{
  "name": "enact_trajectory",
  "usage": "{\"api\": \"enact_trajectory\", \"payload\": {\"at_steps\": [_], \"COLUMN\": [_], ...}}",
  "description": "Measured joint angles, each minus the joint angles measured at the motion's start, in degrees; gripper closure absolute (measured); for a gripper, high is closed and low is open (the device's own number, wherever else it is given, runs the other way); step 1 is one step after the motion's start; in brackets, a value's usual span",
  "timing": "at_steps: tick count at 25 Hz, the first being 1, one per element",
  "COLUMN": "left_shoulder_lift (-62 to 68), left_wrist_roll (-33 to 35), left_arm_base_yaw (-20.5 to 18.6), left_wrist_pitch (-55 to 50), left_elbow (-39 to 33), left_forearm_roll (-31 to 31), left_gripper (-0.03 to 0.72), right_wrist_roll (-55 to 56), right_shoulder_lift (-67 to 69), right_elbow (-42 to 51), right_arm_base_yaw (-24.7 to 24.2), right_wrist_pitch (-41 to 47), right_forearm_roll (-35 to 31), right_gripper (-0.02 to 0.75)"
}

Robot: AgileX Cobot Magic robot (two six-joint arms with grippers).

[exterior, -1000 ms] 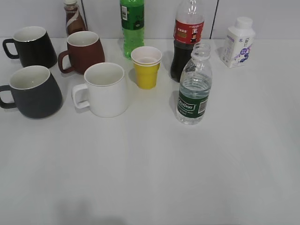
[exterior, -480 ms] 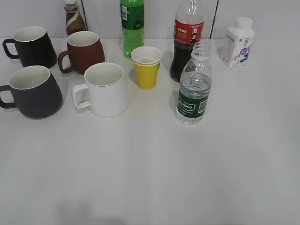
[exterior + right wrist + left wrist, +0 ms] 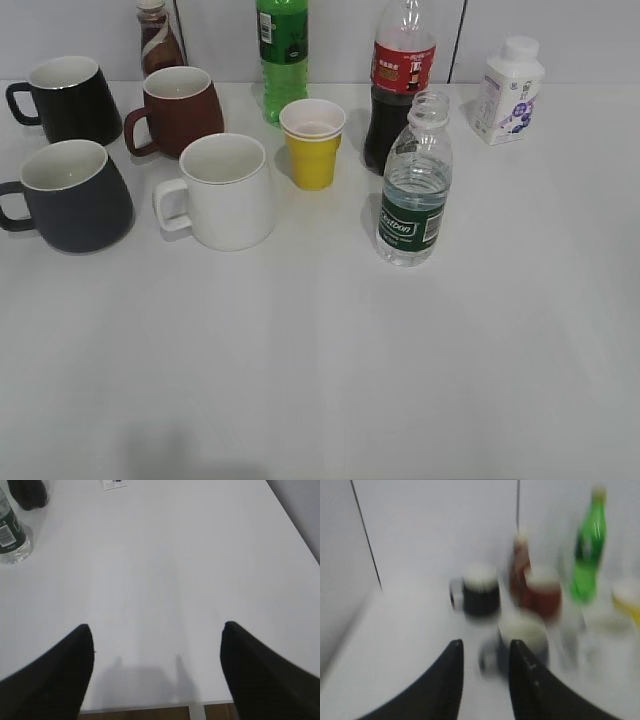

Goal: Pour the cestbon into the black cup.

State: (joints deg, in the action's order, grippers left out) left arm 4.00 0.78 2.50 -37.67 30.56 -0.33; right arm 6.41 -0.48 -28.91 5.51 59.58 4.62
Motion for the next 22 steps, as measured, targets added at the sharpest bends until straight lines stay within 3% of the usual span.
{"api": "enact_trajectory", "payload": {"at_steps": [3, 10, 16, 22], "left_shoulder_lift": [5.0, 24.6, 49.3, 67.3], "left_wrist_roll": [0.0, 0.0, 0.0, 0.0], "left_arm_base_yaw": [0.0, 0.0, 0.0, 0.0], "left_wrist_pitch": [20.4, 49.5, 67.3, 81.0], "left_elbow": [-2.6, -11.1, -17.0, -17.8], "left_forearm_roll": [1.4, 2.3, 2.3, 2.2], "left_gripper": [0.451, 0.449, 0.447, 0.442], "right_wrist_roll": [0.0, 0.0, 0.0, 0.0], "right_shoulder_lift": [0.0, 0.0, 0.0, 0.0], "right_elbow": [0.0, 0.0, 0.0, 0.0], "right_arm_base_yaw": [0.0, 0.0, 0.0, 0.0], "right_wrist_pitch": [-0.1, 0.0, 0.0, 0.0], "right_forearm_roll": [0.0, 0.0, 0.0, 0.0], "right_gripper": [0.148, 0.148, 0.148, 0.148]}}
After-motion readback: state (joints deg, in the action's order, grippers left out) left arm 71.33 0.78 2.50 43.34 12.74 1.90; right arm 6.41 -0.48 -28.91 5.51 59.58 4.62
